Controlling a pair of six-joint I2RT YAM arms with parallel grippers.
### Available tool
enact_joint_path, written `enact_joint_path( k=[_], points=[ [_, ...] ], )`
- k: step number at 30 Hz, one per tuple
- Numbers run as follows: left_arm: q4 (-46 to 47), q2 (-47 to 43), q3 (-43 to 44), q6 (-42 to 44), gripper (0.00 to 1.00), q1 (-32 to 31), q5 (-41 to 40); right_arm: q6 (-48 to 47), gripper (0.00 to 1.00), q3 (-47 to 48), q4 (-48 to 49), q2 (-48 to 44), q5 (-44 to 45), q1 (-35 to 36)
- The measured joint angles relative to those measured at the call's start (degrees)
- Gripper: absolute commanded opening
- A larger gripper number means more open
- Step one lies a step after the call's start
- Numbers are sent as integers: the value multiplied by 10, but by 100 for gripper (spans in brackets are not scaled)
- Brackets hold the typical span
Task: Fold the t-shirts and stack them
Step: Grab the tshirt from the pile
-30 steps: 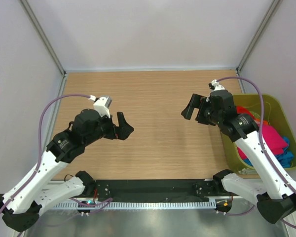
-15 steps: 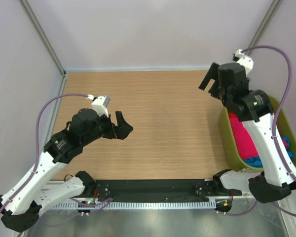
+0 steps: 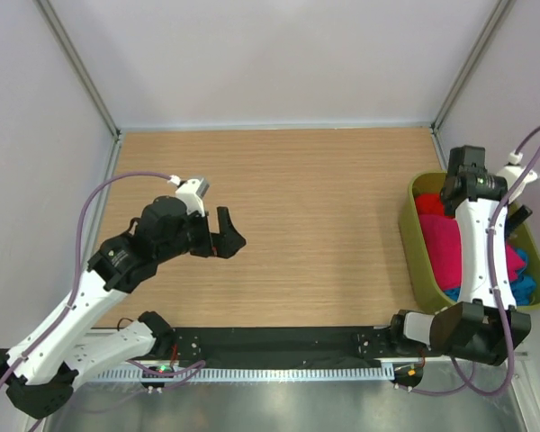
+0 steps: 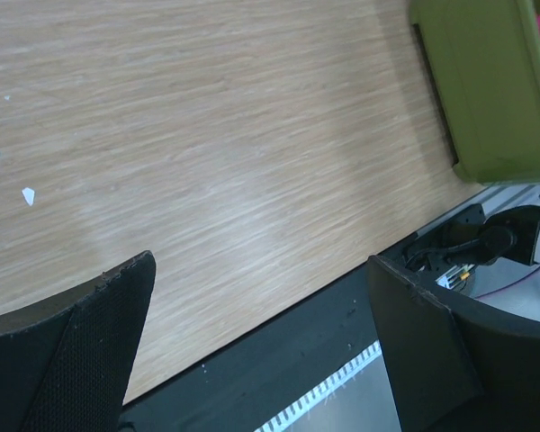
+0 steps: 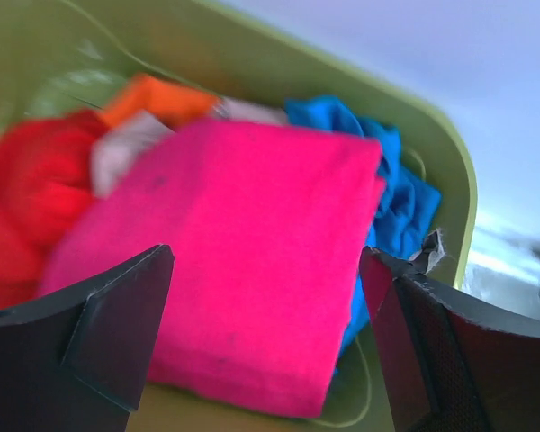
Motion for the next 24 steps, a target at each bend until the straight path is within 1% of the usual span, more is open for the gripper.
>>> enact_joint_path(
  k=[2,4,7,8,9,10,11,13,14,16,20,24],
  points=[
    [-11,14,1,0,100,0,5,0,91,-58,17,-14,-14,-38],
    [-23,28,2,0,100,0,8,-2,87,-106,35,-19,-28,-74],
    [-36,32,3,-2,100,0,8,-14,76,-151,78,-9,-59,-129],
    [-37,30,3,-3,100,0,8,-17,64,-163,91,-6,-73,-145],
    [-36,28,3,-8,100,0,8,-22,54,-173,105,-3,-87,-157],
    [-36,26,2,-12,100,0,8,-27,48,-179,116,-2,-97,-164],
    [-34,23,1,-15,100,0,8,-29,40,-182,127,1,-112,-169],
    [-31,17,-5,-22,100,0,8,-34,31,-182,148,2,-134,-170],
    [-30,16,-8,-28,100,0,8,-35,19,-180,154,1,-142,-170],
    [-30,16,-13,-31,100,0,8,-42,1,-173,164,1,-160,-170],
    [-30,16,-16,-33,100,0,8,-45,1,-155,183,-1,-209,-170],
    [-30,16,-16,-31,100,0,7,-52,1,-136,204,-17,-287,-170]
  ],
)
